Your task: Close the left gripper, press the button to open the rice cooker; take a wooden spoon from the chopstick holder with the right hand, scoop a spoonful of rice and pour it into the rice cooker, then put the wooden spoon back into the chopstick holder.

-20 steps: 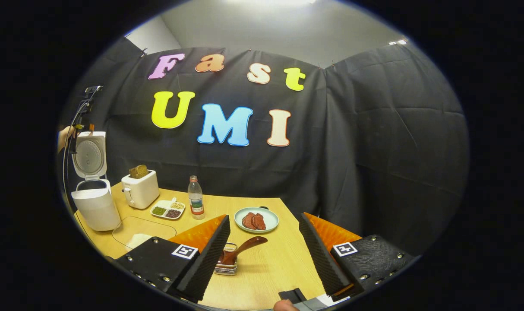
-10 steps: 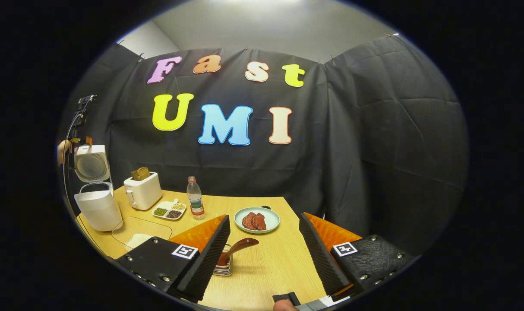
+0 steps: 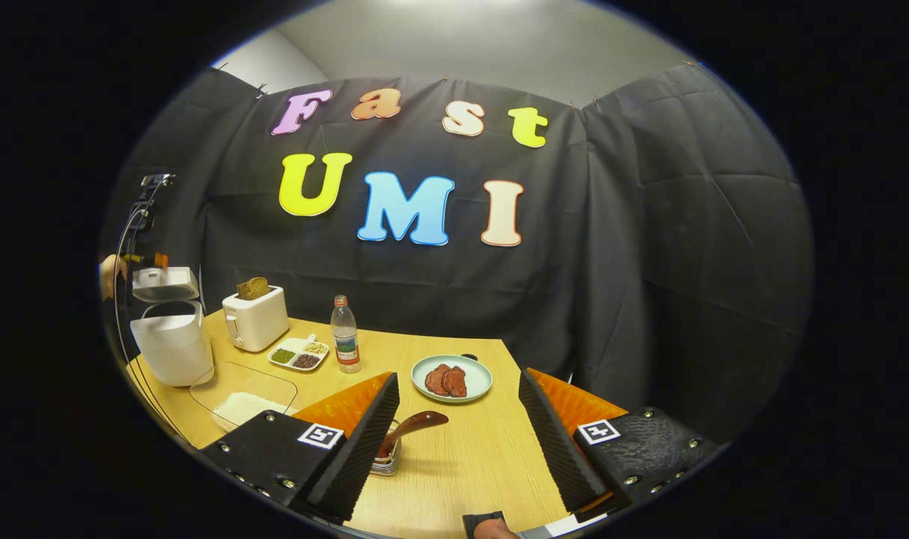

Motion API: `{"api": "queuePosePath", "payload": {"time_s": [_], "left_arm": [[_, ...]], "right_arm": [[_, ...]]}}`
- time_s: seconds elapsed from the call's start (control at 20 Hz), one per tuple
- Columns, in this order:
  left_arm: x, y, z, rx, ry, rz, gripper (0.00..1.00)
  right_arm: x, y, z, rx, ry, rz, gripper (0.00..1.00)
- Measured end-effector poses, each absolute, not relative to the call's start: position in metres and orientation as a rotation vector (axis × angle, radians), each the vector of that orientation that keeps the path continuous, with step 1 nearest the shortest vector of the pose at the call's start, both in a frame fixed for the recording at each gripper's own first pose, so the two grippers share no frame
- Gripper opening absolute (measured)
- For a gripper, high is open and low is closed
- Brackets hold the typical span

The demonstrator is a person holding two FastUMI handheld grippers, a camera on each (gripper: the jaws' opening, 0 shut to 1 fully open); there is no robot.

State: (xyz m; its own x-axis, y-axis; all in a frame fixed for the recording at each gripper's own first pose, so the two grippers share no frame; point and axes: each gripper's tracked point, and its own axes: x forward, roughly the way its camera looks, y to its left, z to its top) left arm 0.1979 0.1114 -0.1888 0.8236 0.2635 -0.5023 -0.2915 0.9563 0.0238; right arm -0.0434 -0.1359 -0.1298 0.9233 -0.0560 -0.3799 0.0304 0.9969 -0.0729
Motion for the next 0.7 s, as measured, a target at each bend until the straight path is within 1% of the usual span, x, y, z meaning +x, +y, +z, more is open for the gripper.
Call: {"api": "queuePosePath", "payload": {"time_s": [0.05, 0.1, 0.15, 0.2, 0.25, 0.3, 0.35, 0.4, 0.45, 0.55, 0.6, 0.7], "left_arm": [[0.194, 0.108, -0.196, -0.063, 0.536, 0.297, 0.96], [0.191, 0.107, -0.203, -0.059, 0.546, 0.3, 0.93], [0.186, 0.104, -0.21, -0.053, 0.556, 0.3, 0.96], [0.18, 0.103, -0.217, -0.051, 0.567, 0.299, 0.93], [0.177, 0.1, -0.224, -0.05, 0.578, 0.3, 0.93], [0.173, 0.098, -0.23, -0.05, 0.587, 0.301, 0.96], [0.169, 0.096, -0.235, -0.048, 0.598, 0.3, 0.96], [0.165, 0.093, -0.241, -0.046, 0.61, 0.298, 0.93], [0.162, 0.09, -0.247, -0.046, 0.621, 0.296, 0.93], [0.158, 0.087, -0.256, -0.058, 0.64, 0.294, 1.0], [0.158, 0.087, -0.26, -0.064, 0.649, 0.293, 0.99], [0.158, 0.084, -0.263, -0.058, 0.657, 0.286, 0.94]], "right_arm": [[-0.042, -0.135, -0.131, -0.065, 0.393, -0.039, 0.98], [-0.041, -0.134, -0.133, -0.07, 0.395, -0.034, 0.98], [-0.042, -0.134, -0.134, -0.079, 0.397, -0.031, 0.98], [-0.042, -0.135, -0.134, -0.088, 0.396, -0.029, 0.98], [-0.042, -0.134, -0.133, -0.094, 0.394, -0.026, 0.98], [-0.041, -0.133, -0.133, -0.095, 0.395, -0.02, 0.98], [-0.041, -0.131, -0.134, -0.094, 0.397, -0.015, 0.98], [-0.04, -0.13, -0.134, -0.094, 0.398, -0.012, 0.98], [-0.04, -0.131, -0.134, -0.095, 0.398, -0.01, 0.98], [-0.038, -0.129, -0.132, -0.092, 0.395, -0.004, 0.98], [-0.038, -0.127, -0.133, -0.091, 0.396, -0.002, 0.98], [-0.038, -0.126, -0.136, -0.092, 0.403, 0.001, 0.98]]}}
